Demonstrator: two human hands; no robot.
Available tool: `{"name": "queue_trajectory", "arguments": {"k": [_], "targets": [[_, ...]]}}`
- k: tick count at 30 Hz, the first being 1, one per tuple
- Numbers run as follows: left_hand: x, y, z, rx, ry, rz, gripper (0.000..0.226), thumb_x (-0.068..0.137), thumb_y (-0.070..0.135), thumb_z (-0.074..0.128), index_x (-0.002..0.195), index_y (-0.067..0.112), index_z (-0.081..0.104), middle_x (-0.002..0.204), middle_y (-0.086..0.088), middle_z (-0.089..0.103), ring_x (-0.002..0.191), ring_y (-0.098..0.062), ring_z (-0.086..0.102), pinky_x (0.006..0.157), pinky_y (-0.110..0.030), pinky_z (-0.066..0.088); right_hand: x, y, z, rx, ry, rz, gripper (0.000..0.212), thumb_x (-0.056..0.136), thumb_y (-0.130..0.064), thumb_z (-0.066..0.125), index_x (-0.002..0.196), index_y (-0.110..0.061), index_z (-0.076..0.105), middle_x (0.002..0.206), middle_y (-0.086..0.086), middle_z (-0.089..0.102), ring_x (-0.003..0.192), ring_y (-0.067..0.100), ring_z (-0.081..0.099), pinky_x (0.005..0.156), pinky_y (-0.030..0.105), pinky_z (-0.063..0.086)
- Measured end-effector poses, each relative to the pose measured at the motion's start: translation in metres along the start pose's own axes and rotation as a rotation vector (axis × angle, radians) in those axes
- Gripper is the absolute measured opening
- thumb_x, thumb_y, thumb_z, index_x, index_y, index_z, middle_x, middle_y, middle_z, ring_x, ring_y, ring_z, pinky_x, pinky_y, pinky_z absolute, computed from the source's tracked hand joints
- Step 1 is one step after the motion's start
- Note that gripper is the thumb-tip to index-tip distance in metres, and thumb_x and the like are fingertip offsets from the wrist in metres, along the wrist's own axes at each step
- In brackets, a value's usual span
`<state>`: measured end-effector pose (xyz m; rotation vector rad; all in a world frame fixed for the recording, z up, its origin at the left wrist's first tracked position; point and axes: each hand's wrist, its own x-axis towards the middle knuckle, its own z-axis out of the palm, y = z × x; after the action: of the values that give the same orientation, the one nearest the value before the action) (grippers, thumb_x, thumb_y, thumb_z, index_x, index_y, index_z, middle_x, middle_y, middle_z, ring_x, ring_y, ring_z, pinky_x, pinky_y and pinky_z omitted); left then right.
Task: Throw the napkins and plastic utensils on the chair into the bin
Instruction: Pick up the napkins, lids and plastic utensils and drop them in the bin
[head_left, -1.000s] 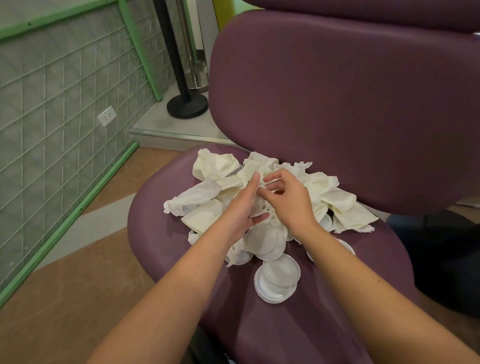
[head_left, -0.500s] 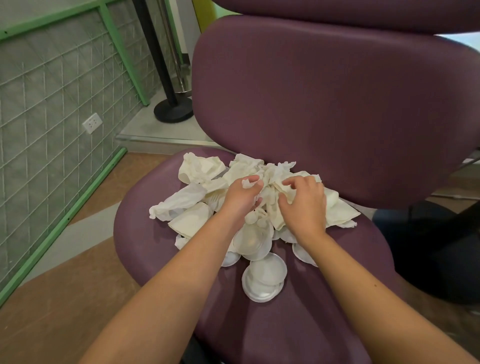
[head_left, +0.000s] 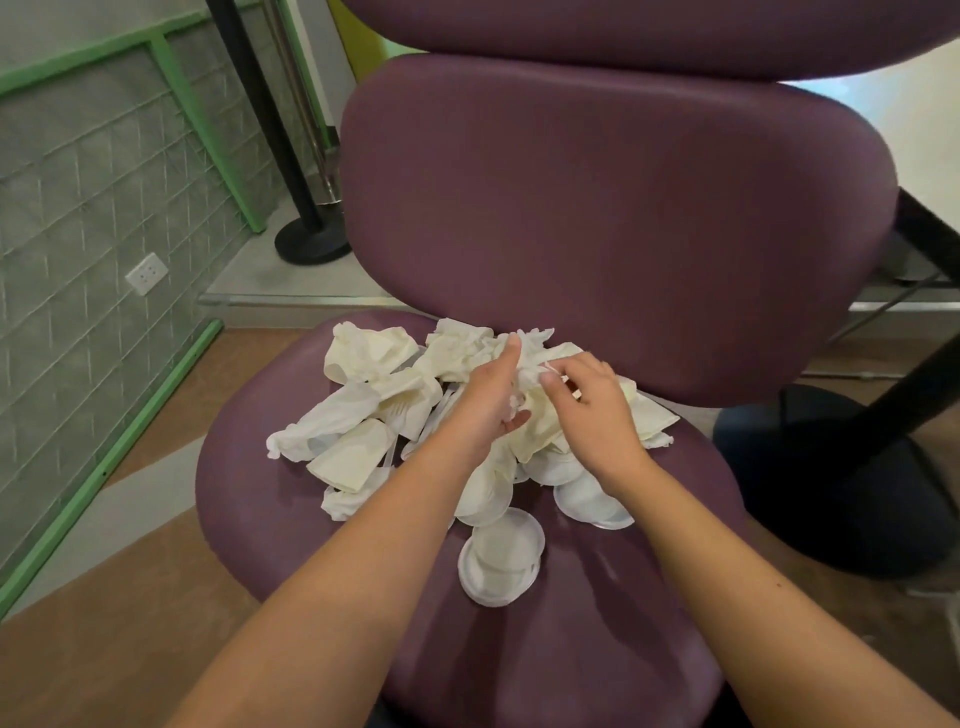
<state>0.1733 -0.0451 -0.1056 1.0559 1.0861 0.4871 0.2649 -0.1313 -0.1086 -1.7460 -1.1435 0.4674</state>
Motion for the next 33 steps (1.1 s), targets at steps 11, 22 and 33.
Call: {"name": "queue_trajectory", "arguments": {"k": [11,22,33], "targets": [[-0.037,0.012,0.043,-0.347,-0.292,-0.043,0.021,0.097,0.012,0.050,0.113,0.009,0.063,0.093,-0.011,0.067,0.071,-0.019,0.068,0.070,-0.030,0.054,-0.030,-0.006,-0.029,-0.093,0.203,-0.026,0.013,0.092,-0.016,0.059,0.101,-0.021,0.067,0.092,-0.004,0.058,0.096,0.016,0.049,0.081,0.025,0.041],[-0.077,-0.015,0.152,-0.263,-0.461,-0.212,0.031,0.105,0.017,0.034,0.129,0.014,0.054,0.107,-0.013,0.064,0.086,-0.024,0.065,0.063,-0.036,0.058,-0.106,0.030,-0.113,-0.133,0.452,-0.014,0.012,0.084,-0.015,0.073,0.094,-0.014,0.068,0.116,-0.006,0.059,0.107,0.004,0.054,0.089,0.014,0.044],[-0.107,-0.082,0.283,0.118,-0.769,-0.198,0.028,0.100,0.013,0.051,0.125,0.009,0.063,0.121,-0.013,0.067,0.108,-0.022,0.065,0.085,-0.031,0.057,-0.173,0.103,-0.243,-0.195,0.593,0.360,0.023,0.090,-0.011,0.062,0.108,-0.021,0.072,0.101,-0.003,0.060,0.091,0.006,0.055,0.072,0.006,0.037]]}}
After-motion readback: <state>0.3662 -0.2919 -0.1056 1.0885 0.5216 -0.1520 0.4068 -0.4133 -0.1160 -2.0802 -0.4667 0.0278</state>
